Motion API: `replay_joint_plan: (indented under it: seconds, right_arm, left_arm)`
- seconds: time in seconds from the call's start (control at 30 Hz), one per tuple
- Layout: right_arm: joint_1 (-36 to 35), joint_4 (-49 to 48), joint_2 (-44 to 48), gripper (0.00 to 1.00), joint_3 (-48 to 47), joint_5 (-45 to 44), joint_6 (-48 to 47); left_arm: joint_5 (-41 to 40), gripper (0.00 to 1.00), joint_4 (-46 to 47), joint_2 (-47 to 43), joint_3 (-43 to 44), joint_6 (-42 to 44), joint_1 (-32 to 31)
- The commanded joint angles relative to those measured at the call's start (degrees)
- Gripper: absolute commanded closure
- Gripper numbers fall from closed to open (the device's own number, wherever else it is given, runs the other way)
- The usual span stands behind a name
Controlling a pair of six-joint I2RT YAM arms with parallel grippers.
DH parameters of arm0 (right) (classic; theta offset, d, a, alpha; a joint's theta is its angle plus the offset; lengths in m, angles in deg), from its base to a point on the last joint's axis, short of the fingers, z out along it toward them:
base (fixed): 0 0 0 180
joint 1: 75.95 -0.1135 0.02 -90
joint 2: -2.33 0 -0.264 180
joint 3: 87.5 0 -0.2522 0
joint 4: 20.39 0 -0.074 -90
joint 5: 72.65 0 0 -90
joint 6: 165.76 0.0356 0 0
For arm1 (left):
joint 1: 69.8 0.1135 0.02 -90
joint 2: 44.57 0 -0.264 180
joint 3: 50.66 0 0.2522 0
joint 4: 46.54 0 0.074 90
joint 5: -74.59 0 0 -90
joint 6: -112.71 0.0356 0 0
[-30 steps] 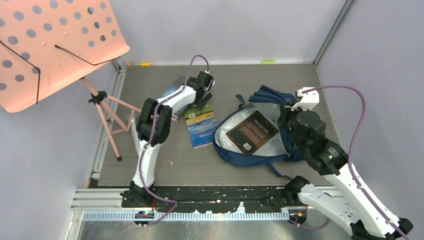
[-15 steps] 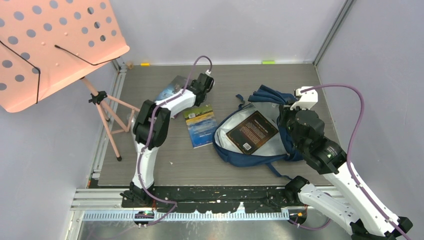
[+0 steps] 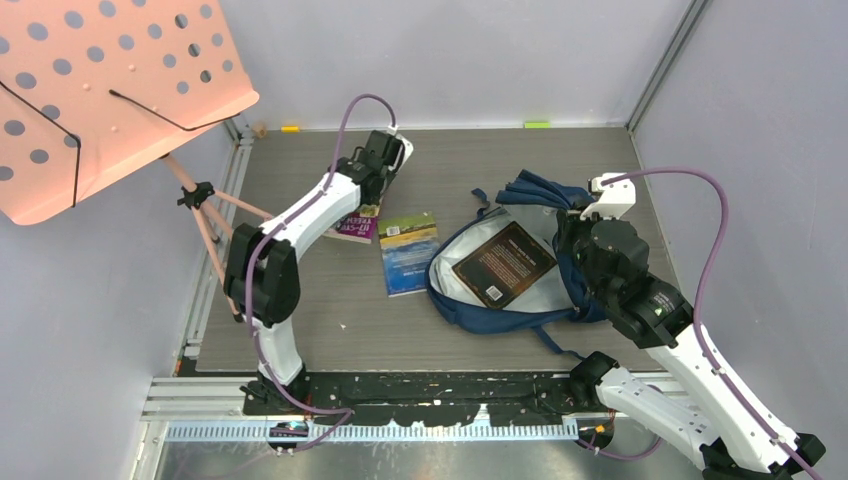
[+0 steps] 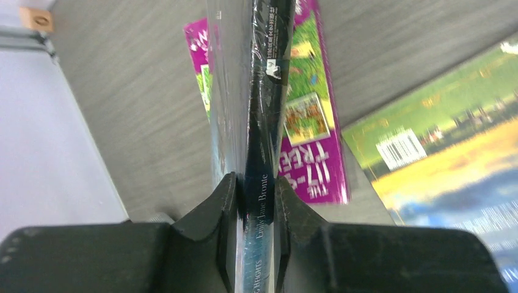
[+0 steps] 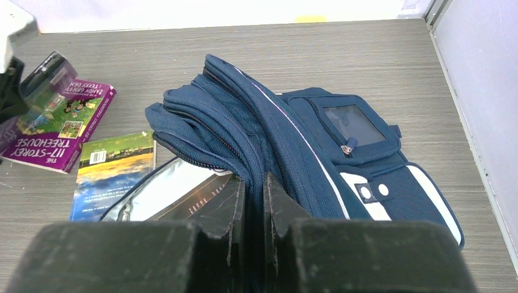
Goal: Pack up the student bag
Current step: Pick up the book from the center of the board.
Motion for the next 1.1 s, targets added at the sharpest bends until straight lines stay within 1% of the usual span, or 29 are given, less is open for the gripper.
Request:
replay_joint_plan:
  seconds: [0.0, 0.17, 0.27, 0.33, 0.53, 0.63, 0.7, 0.83, 0.9, 1.0, 1.03, 1.07]
  right_arm:
    - [0.0, -10.7, 1.9, 1.0, -2.6, -1.3, 1.9]
    - [0.0, -10.3, 2.6, 1.0, -2.6, -1.7, 1.7]
    - [0.0, -10.0, 2.7, 1.0, -2.5, -1.7, 2.0]
    - [0.0, -10.1, 2.7, 1.0, -2.2, -1.7, 2.1]
    - [0.0, -10.3, 2.2, 1.0, -1.8, -1.3, 2.6]
    - [0.0, -10.3, 2.0, 0.99, -1.9, -1.1, 2.7]
    - [0.0, -10.4, 2.0, 0.99, -1.7, -1.0, 3.0]
    - [0.0, -10.6, 1.7, 1.0, -1.5, -0.5, 3.4]
    - [0.0, -10.4, 1.7, 1.0, -1.6, -0.5, 3.5]
    - [0.1, -10.5, 1.8, 1.0, -1.6, -0.5, 3.7]
    - [0.0, -10.6, 1.9, 0.99, -1.5, -0.5, 3.7]
    - [0.0, -10.6, 2.0, 0.99, -1.4, -0.6, 3.8]
  left_arm:
    - [5.9, 1.0, -10.0, -9.4, 3.5, -8.8, -0.6]
    - [8.3, 1.0, -20.3, -14.0, 6.9, -12.1, -0.6]
    - [8.9, 1.0, -24.0, -17.3, 5.9, -14.0, -0.6]
    - [11.1, 1.0, -25.5, -19.6, 3.9, -15.6, -0.6]
    - [24.7, 1.0, -28.7, -26.2, -4.5, -22.1, -0.6]
    - [32.3, 1.0, -27.6, -29.3, -9.9, -25.9, -0.6]
    - [34.5, 1.0, -25.9, -30.9, -13.3, -27.4, -0.6]
    - [35.4, 1.0, -22.5, -32.4, -19.0, -29.4, -0.6]
    - [33.6, 1.0, -21.5, -32.5, -20.7, -29.6, -0.6]
    - [28.7, 1.0, -19.7, -32.6, -23.5, -29.0, -0.6]
    - [28.1, 0.99, -19.0, -32.6, -24.4, -28.9, -0.6]
    - [27.9, 0.96, -18.5, -32.3, -25.3, -28.9, -0.6]
